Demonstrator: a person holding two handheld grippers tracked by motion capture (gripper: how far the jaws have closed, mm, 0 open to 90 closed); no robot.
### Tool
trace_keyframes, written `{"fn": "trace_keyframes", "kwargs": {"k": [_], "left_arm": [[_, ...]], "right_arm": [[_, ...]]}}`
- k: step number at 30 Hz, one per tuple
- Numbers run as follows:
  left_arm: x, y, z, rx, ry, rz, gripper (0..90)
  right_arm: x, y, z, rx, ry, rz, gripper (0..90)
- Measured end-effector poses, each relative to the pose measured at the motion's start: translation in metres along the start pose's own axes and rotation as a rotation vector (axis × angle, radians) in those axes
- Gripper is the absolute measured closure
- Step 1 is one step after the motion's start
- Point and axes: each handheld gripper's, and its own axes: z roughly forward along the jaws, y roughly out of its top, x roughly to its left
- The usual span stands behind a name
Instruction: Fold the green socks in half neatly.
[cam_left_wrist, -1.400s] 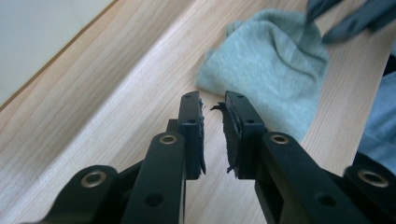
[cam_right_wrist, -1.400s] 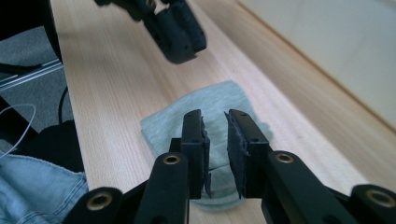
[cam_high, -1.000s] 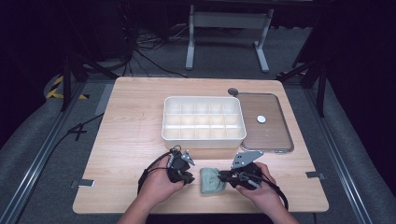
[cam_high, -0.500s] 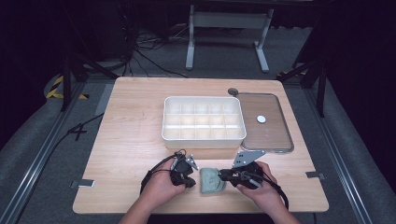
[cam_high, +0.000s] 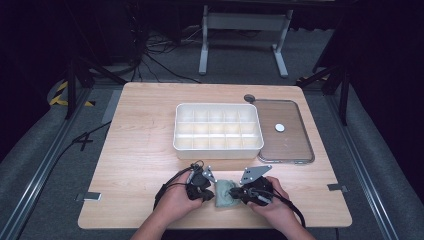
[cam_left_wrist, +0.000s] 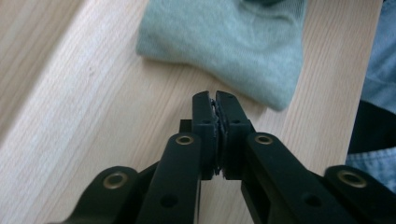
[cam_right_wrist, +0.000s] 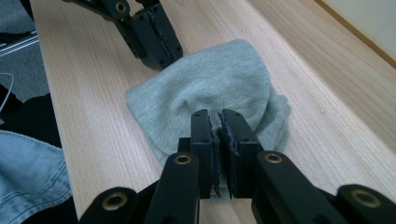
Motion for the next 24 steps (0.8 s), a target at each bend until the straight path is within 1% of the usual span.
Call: {"fn": "trace_keyframes", "kwargs": {"k": [1,2,3,4,5,6,7,9,12,13,15,16,17,21,22,23,24], "left_arm": [[0.000,0.000,0.000,0.000,0.000,0.000,85.0],[-0.001,0.001,0.000,-0.013,0.007,0.017,85.0],[-0.002,0.001,0.001,-0.030,0.003,0.021,84.8],[-0.002,0.001,0.001,-0.030,0.003,0.021,84.6],[-0.002,0.003,-0.001,-0.034,0.011,0.039,84.6],[-0.003,0.003,-0.002,-0.058,0.020,0.051,83.5],[-0.003,0.003,-0.002,-0.058,0.020,0.051,83.2],[-0.005,0.004,-0.003,-0.088,0.027,0.075,82.4],[-0.009,0.007,-0.003,-0.132,0.021,0.107,81.7],[-0.010,0.008,-0.003,-0.129,0.025,0.118,81.1],[-0.011,0.010,-0.001,-0.139,0.027,0.140,79.9],[-0.012,0.010,-0.001,-0.146,0.026,0.140,79.6],[-0.013,0.011,-0.001,-0.149,0.034,0.153,79.6],[-0.015,0.011,-0.001,-0.159,0.050,0.157,78.3],[-0.015,0.012,-0.002,-0.162,0.050,0.164,77.3],[-0.015,0.012,-0.001,-0.181,0.047,0.163,76.4],[-0.016,0.012,-0.002,-0.181,0.044,0.166,75.8]], "right_arm": [[0.000,0.000,0.000,0.000,0.000,0.000,84.0],[-0.001,0.000,0.001,-0.001,0.001,0.000,84.2],[-0.001,0.000,0.001,0.000,-0.001,-0.001,84.2],[-0.001,0.000,0.001,0.000,-0.001,-0.001,84.2],[0.000,0.000,0.001,0.002,-0.002,-0.002,84.3],[0.000,0.000,0.002,0.003,-0.002,-0.007,84.4],[0.000,0.000,0.002,0.003,-0.002,-0.007,84.4],[0.001,0.000,0.002,0.003,-0.003,-0.007,84.4],[0.001,0.000,0.003,0.003,-0.003,-0.007,84.5],[0.001,0.000,0.003,0.004,-0.003,-0.006,84.5],[0.001,0.001,0.003,0.004,-0.005,-0.007,84.6],[0.002,0.001,0.003,0.002,0.000,-0.004,84.8],[0.002,0.001,0.004,0.000,0.003,-0.003,85.0],[0.003,0.001,0.005,0.001,0.000,0.005,85.5],[0.003,0.001,0.005,-0.001,0.000,0.005,85.5],[0.003,0.001,0.005,-0.001,0.001,0.004,85.5],[0.003,0.001,0.005,-0.001,0.000,0.003,85.5]]}}
